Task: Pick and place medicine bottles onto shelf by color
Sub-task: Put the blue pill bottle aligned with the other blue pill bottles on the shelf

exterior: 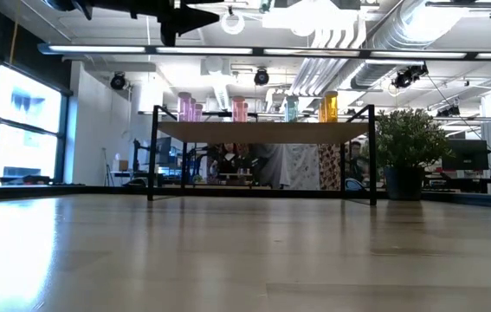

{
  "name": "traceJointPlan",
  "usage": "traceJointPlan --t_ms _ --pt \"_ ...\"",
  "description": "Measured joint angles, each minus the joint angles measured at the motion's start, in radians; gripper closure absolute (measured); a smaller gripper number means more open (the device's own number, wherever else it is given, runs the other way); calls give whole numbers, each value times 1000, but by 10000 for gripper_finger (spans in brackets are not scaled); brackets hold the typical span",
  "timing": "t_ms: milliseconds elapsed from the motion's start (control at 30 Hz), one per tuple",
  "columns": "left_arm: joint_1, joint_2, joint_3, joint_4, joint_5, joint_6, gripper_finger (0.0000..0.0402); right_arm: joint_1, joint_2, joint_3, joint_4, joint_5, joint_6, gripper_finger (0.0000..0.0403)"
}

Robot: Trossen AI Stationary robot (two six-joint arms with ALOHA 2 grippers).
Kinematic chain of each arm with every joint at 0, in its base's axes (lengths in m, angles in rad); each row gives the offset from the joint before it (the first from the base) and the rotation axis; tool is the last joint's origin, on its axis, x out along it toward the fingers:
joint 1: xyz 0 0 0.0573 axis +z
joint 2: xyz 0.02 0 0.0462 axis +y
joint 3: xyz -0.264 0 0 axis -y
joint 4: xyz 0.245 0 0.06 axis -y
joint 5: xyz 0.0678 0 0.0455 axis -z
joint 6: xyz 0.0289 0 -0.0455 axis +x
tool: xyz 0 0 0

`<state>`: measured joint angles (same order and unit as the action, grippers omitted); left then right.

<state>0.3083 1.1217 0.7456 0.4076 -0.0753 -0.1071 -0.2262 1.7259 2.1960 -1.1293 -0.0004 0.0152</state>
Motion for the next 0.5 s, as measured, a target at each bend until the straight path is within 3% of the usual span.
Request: traceJointPlan --t_ms 233,500 --pt "14 0 0 -8 0 25 179 -68 -73 -55 -47 60 -16 297" --pt "13 0 0 -42 -11 42 179 -97 -122 -333 78 -1 45 297"
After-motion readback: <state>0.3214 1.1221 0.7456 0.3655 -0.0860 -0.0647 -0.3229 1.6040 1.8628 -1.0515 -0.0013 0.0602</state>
